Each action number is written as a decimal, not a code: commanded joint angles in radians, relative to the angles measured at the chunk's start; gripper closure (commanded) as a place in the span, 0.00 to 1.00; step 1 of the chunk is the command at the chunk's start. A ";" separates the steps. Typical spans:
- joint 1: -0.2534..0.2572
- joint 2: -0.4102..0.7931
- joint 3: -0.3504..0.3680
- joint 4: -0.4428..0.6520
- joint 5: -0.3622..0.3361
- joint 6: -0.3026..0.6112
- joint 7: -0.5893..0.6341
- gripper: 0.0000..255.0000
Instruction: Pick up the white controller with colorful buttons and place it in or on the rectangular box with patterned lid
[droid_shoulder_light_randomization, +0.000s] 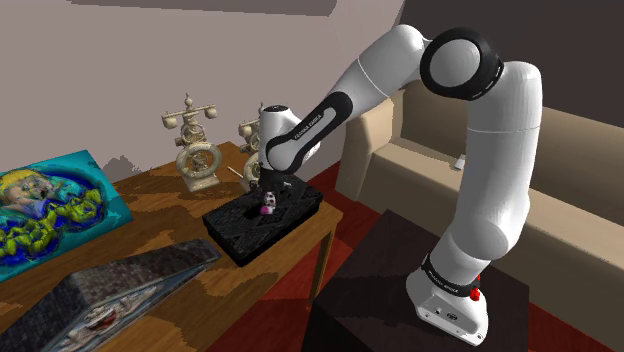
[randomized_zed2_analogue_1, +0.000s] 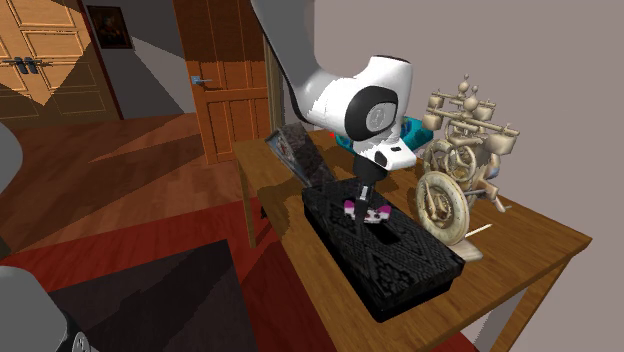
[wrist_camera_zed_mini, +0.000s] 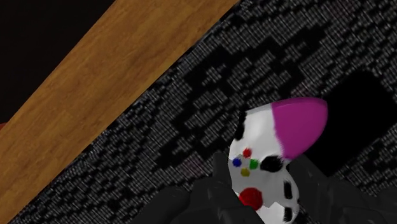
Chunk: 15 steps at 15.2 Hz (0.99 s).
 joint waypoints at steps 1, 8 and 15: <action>0.002 0.013 -0.004 0.002 -0.005 0.009 0.002 1.00; 0.001 0.013 -0.004 0.002 -0.005 0.009 0.002 1.00; -0.006 -0.014 0.003 0.003 0.006 -0.018 -0.006 0.00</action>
